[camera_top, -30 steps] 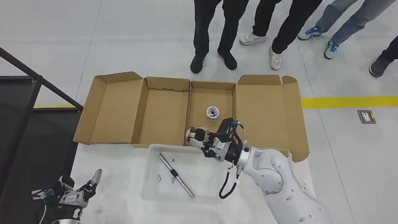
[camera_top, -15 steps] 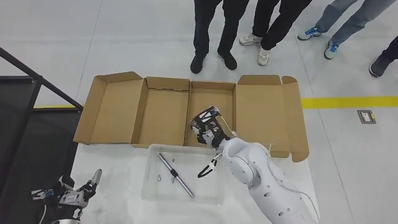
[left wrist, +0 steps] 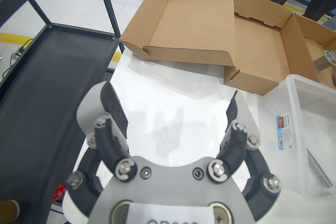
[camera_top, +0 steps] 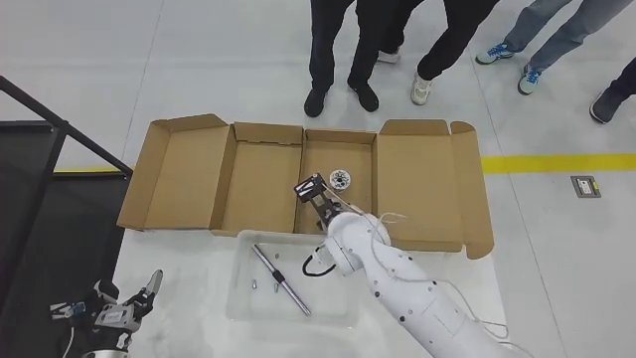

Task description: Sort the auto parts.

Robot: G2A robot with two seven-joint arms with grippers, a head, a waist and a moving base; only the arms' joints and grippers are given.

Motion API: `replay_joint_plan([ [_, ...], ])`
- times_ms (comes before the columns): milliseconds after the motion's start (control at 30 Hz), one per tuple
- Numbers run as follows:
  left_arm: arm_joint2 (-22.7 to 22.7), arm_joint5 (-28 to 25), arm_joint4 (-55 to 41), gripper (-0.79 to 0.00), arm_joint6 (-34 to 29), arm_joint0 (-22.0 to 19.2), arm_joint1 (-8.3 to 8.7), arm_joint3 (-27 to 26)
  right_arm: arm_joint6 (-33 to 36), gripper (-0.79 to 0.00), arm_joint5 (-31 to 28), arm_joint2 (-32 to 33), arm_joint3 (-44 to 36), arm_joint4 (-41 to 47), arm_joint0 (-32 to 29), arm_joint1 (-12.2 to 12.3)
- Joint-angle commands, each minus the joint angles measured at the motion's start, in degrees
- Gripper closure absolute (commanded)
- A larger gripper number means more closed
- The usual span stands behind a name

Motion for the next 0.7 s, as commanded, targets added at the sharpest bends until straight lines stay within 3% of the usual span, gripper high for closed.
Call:
replay_joint_plan([
  [0, 0.0, 0.0, 0.0, -0.785, 0.0, 0.0, 0.0, 0.0, 1.0, 0.0, 0.0, -1.1, 2.6, 0.0, 1.4, -0.9],
  [600, 0.0, 0.0, 0.0, -0.785, 0.0, 0.0, 0.0, 0.0, 1.8, 0.0, -2.1, -6.1, 23.2, 4.8, 10.9, -9.0],
  [667, 0.0, 0.0, 0.0, -0.785, 0.0, 0.0, 0.0, 0.0, 1.5, -0.132, -2.1, -6.3, 24.7, 5.0, 11.4, -9.7],
])
